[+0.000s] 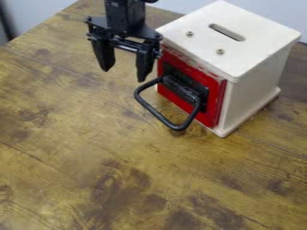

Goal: Close the drawer

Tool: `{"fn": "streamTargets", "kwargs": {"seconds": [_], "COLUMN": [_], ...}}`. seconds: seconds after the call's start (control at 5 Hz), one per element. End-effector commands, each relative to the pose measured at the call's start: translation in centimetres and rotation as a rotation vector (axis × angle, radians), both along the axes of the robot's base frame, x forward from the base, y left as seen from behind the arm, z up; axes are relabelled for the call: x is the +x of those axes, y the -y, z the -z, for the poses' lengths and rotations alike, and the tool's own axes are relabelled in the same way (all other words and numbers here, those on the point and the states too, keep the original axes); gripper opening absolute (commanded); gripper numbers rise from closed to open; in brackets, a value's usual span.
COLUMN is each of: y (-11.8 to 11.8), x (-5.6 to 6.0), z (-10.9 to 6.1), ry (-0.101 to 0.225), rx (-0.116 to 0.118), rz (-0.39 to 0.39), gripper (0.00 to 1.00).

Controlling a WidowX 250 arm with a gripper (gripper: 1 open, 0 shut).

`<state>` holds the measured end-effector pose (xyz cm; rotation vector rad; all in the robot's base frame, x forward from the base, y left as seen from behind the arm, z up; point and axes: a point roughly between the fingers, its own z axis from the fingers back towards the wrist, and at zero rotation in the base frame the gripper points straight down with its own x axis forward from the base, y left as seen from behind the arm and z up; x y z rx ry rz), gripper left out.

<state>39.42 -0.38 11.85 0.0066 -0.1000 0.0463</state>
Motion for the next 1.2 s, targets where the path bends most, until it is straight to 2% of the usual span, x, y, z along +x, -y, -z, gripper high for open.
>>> {"fn": "streamTargets", "kwargs": {"seconds": [0.0,0.2,0.4,0.6,0.8,1.0], "y": [-1.5,-1.6,-1.3,-1.0,-1.6,-2.1], "x": [0.6,-0.5,0.1,0.7,0.5,0.2], "z": [-2.7,-4.3,-3.2,-2.1,-1.9,-2.6], "ry": [0.072,0.081,0.085,0.065,0.062,0.069], "rx": [-0.002,-0.003,-0.002,0.003,0.003,-0.003], "rz": [-0.036,-0.069,-0.069,-0.069,-0.058,-0.038], "gripper": [1.0,1.0,1.0,1.0,1.0,1.0]}}
